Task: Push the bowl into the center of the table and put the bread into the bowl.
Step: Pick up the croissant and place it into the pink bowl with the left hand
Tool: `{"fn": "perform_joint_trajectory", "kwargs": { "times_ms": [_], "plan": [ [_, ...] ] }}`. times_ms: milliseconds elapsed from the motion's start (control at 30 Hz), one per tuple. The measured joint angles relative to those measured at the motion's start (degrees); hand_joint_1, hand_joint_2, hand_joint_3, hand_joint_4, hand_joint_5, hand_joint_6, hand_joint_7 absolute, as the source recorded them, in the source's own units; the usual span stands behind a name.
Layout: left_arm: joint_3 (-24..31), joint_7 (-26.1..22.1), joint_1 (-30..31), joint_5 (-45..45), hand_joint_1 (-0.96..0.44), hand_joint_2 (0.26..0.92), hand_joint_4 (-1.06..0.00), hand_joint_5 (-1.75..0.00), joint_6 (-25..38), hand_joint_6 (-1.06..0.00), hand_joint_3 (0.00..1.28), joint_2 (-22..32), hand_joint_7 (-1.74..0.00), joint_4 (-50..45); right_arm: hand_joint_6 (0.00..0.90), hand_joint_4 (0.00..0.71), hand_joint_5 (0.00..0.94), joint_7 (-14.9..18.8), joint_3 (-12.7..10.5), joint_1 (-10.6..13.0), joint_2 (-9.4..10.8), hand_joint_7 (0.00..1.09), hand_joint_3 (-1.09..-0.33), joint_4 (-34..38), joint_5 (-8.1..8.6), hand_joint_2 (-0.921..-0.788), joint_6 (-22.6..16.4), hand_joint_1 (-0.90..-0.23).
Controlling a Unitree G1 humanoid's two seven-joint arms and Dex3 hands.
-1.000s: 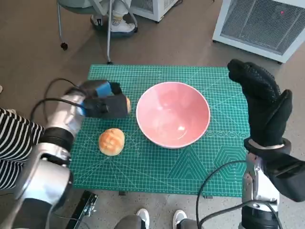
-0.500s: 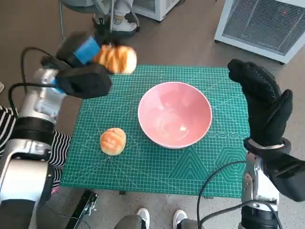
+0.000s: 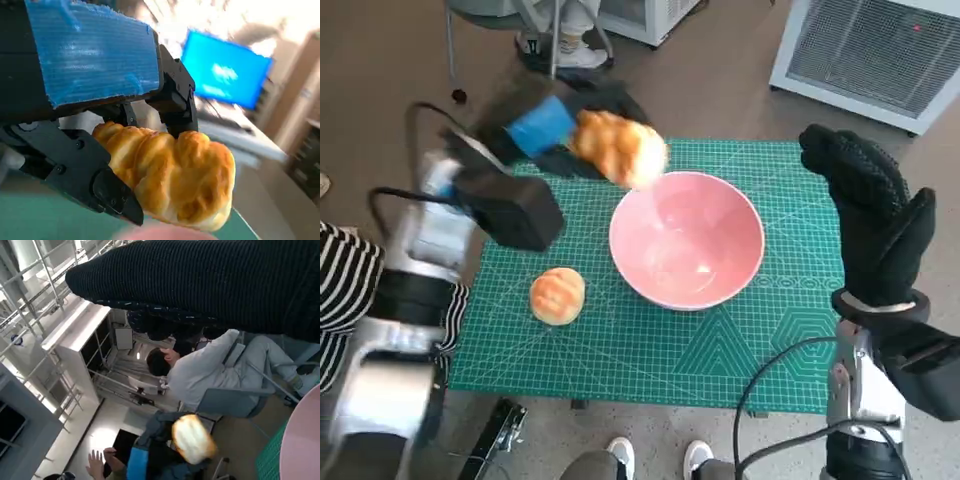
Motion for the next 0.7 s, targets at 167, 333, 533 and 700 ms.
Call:
{"fn": "perform_joint_trajectory", "kwargs": {
  "times_ms": [167, 333, 533, 700],
  "plan": [
    [-0.73, -5.46, 0.04, -2.60, 0.00, 0.905, -0.84, -1.03, 0.45, -0.67, 0.01, -3.41, -1.09, 0.68, 0.126, 0.209, 0.000, 0.00, 0.00, 0.01, 0.00, 0.38, -0.733, 0.01, 0.03, -0.921, -0.05, -0.705],
    [-2.27, -8.59, -0.04, -2.63, 0.00, 0.916, -0.82, -1.06, 0.07, -0.64, 0.01, -6.31, -1.11, 5.10, 0.125, 0.209, 0.000, 0.00, 0.00, 0.03, 0.00, 0.38, -0.733, -0.02, 0.03, -0.921, -0.10, -0.711],
    [-4.55, -8.40, -0.40, 0.42, 0.00, 0.920, -0.80, -1.07, -1.38, -0.61, 0.03, -8.65, -1.15, 10.50, 0.122, 0.209, 0.000, -0.01, -0.03, 0.26, 0.02, 0.39, -0.732, -0.15, 0.01, -0.921, -0.15, -0.715],
    [-5.70, -6.45, -0.71, 3.13, 0.00, 0.920, -0.79, -1.05, -3.18, -0.61, 0.03, -9.61, -1.18, 13.74, 0.119, 0.208, 0.000, -0.07, -0.05, 0.39, 0.05, 0.39, -0.733, -0.39, -0.02, -0.921, -0.21, -0.715]
  ]
}}
